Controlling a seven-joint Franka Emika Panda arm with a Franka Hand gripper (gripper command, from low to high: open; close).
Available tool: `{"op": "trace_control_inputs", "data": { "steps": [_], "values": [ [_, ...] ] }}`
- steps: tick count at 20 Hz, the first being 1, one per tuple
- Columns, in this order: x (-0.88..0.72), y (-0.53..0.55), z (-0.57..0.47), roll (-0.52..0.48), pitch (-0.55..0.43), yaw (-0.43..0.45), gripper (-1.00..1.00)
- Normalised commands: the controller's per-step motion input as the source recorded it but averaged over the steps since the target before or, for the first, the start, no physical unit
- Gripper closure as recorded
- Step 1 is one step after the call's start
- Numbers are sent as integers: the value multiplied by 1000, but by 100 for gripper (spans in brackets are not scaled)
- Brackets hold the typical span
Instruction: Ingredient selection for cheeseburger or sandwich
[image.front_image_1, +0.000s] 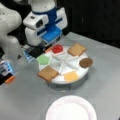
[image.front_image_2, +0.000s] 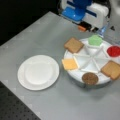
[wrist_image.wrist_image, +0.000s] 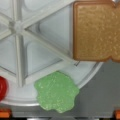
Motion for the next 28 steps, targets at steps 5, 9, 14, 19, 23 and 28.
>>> {"op": "trace_control_inputs", "data": {
  "steps": [5, 9, 14, 19, 23, 28],
  "values": [
    [52, -76, 16, 480, 50, 48, -100],
    [45, -339, -12, 468, 79, -4, -100],
    [44, -392, -71, 360, 107, -10, -100],
    [18, -370, -187, 339, 95, 35, -100],
    [-59, -394, -290, 538, 63, 65, -100],
    [-55, -307, -270, 675, -10, 66, -100]
  ]
}}
